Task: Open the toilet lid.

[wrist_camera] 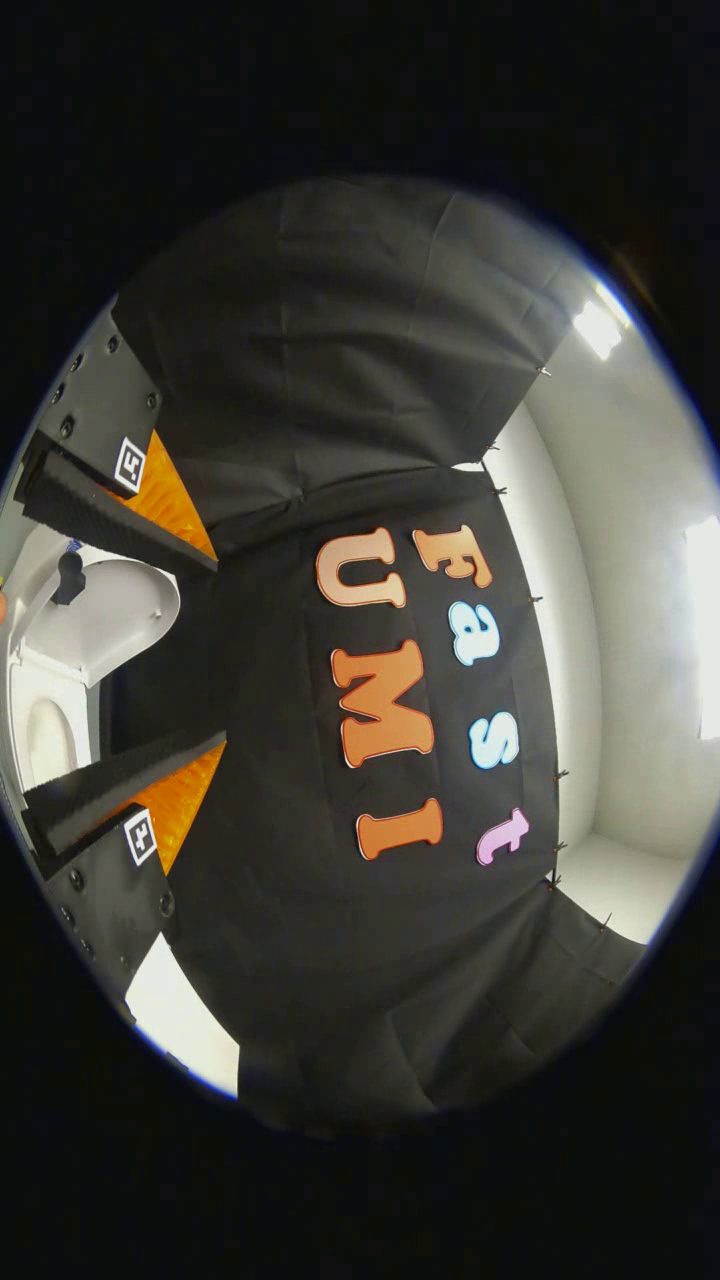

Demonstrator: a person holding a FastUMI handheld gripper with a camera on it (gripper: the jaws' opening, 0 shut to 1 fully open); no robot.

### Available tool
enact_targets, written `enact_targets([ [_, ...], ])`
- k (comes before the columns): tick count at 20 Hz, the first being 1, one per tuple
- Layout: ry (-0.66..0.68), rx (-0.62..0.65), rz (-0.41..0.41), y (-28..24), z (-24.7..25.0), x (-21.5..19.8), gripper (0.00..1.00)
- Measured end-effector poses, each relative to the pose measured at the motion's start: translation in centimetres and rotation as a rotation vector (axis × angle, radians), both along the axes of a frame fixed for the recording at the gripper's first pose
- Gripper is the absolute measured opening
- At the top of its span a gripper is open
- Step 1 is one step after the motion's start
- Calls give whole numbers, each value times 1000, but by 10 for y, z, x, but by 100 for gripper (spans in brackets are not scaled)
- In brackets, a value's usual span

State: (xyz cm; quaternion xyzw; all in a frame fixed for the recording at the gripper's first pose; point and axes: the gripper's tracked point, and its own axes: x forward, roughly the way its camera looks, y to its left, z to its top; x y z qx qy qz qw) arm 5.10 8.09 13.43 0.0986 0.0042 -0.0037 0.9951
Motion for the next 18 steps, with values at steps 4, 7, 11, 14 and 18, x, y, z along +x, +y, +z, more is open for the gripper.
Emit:
enact_targets([
  [4, -6, 0, -4, -3, 4, -2, 98],
  [7, -10, -2, -5, -3, 8, -1, 98],
  [11, -5, -13, -2, -1, 6, -2, 98],
  [14, 6, -23, 1, 1, 3, -1, 98],
  [18, 12, -35, 1, 3, 3, 0, 98],
])
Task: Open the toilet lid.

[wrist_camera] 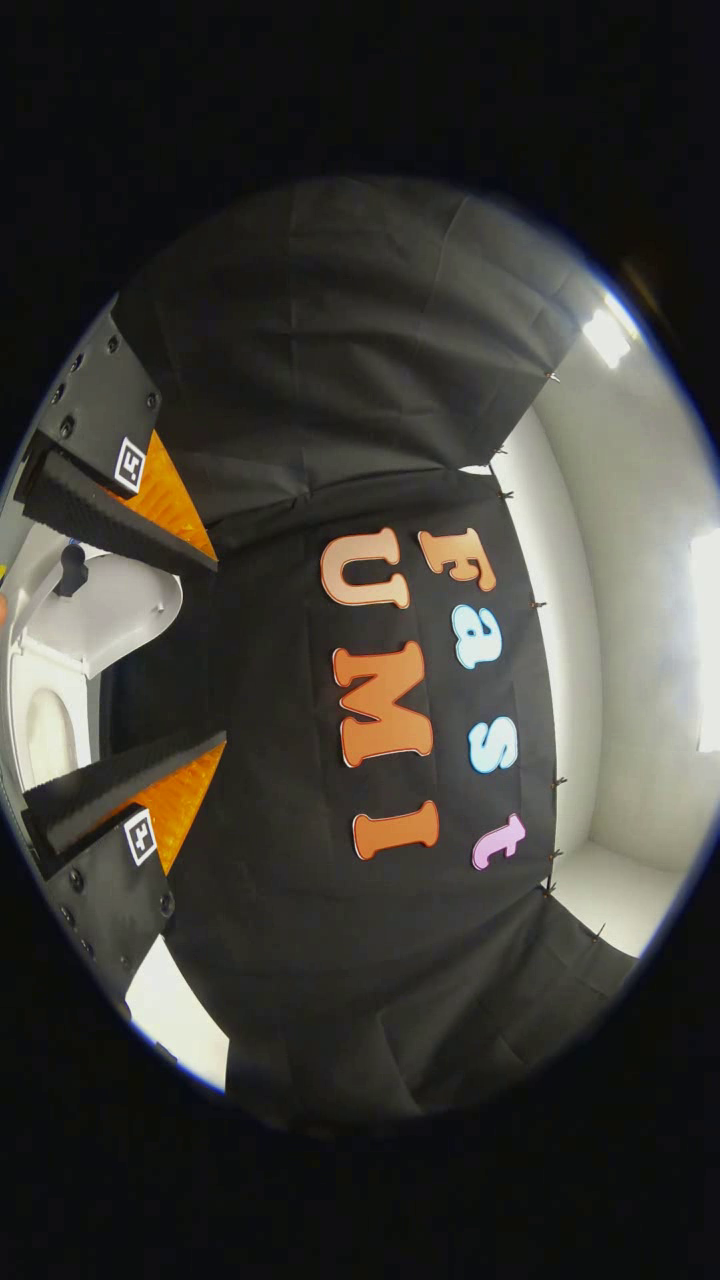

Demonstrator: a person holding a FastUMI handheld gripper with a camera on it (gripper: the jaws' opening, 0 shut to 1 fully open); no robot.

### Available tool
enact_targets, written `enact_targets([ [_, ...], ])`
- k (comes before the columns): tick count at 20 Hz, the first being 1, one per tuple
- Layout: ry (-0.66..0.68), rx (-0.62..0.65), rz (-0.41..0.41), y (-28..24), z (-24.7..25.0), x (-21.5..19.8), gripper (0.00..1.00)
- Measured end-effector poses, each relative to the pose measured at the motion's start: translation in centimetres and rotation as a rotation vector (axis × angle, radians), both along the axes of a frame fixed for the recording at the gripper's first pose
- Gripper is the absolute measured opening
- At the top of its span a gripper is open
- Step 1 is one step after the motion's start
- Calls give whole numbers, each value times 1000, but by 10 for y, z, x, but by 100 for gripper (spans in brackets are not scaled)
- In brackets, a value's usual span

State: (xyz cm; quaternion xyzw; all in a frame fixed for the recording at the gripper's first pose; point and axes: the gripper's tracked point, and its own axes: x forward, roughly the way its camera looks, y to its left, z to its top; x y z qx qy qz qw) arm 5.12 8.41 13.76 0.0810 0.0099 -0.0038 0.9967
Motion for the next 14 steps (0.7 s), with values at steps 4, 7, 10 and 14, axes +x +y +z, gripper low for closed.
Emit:
enact_targets([
  [4, 0, -2, -3, -1, 1, 0, 98],
  [7, 7, 5, -11, -6, -1, -2, 98],
  [10, 15, 0, -1, -7, -2, -3, 99],
  [14, 14, -35, -27, -38, -3, -6, 98],
])
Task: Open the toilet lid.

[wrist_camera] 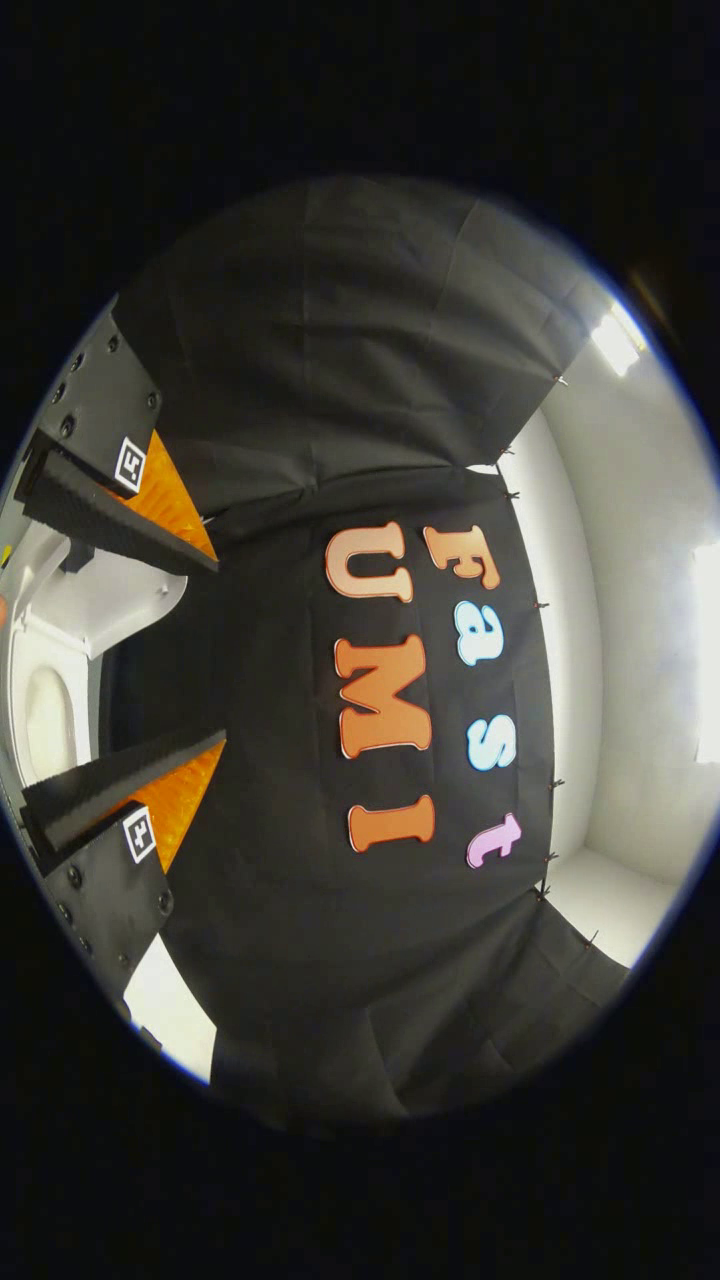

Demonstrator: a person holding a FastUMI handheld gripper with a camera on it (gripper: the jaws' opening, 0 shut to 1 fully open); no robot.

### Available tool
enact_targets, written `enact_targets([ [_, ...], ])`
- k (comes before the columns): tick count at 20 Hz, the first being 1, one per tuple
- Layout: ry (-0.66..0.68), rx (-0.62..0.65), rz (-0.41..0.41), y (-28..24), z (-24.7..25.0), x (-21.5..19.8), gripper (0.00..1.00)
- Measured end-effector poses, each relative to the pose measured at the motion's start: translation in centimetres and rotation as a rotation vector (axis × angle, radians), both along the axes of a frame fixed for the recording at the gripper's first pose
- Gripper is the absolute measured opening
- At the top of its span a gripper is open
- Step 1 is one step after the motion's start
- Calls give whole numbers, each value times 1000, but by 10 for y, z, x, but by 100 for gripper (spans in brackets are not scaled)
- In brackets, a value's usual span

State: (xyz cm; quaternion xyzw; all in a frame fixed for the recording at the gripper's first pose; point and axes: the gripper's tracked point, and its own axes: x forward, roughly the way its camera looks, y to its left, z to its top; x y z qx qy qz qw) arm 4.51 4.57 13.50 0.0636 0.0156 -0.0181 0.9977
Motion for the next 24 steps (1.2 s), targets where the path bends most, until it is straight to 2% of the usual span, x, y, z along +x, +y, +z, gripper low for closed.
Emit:
enact_targets([
  [5, -33, 35, -90, -54, 21, -8, 98],
  [12, -77, -24, -49, -43, 48, -16, 99],
  [14, -103, -116, -48, -65, 47, -14, 97],
  [16, -128, -258, -85, -125, 31, -9, 98],
  [18, -133, -291, -127, -204, -4, -5, 98],
  [22, -87, -133, -267, -396, -101, 14, 98],
  [24, -92, -36, -305, -463, -153, 23, 98],
])
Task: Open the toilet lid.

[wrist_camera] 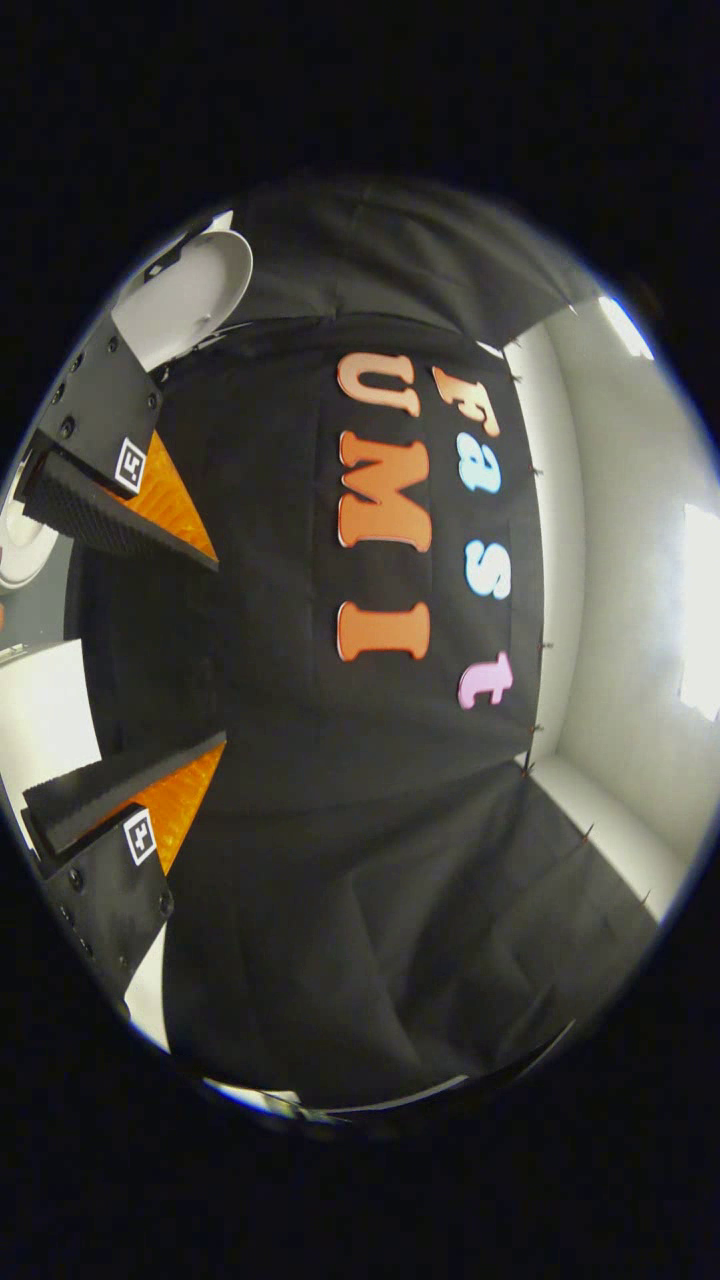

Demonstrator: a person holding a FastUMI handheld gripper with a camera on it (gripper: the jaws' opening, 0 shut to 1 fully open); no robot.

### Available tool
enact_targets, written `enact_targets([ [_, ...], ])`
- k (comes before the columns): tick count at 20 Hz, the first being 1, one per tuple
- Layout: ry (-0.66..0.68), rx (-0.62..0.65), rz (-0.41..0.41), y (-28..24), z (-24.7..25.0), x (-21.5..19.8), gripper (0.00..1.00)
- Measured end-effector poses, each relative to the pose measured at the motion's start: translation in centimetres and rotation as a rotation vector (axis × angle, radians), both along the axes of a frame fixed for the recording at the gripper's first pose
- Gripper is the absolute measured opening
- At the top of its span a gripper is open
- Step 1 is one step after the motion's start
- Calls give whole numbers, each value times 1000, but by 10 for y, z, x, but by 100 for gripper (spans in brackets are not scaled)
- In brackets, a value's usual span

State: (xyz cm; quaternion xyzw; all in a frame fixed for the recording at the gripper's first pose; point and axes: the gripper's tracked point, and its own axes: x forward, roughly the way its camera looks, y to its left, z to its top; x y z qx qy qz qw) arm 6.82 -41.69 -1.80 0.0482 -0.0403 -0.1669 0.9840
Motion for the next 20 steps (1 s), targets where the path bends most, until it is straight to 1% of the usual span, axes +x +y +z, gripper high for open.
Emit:
enact_targets([
  [1, 6, 37, -12, -24, -29, 7, 98],
  [2, 22, 76, -11, -38, -60, 14, 98],
  [3, 53, 109, 8, -40, -90, 21, 98],
  [4, 97, 114, 28, -36, -117, 31, 98],
  [5, 152, 128, 39, -34, -139, 37, 99],
  [6, 184, 129, 78, -28, -148, 33, 99],
  [8, 195, 111, 112, -18, -143, 39, 99],
  [9, 219, 76, 103, -19, -150, 43, 99],
  [10, 263, 55, 115, -17, -163, 49, 98],
  [11, 280, 86, 126, -11, -173, 50, 99],
  [12, 299, 131, 149, -3, -182, 41, 99],
  [15, 285, 109, 158, 4, -174, 39, 98],
  [17, 329, 85, 147, -8, -181, 47, 98],
  [18, 340, 72, 159, -12, -180, 45, 98],
  [20, 315, 118, 143, -17, -174, 40, 100],
])
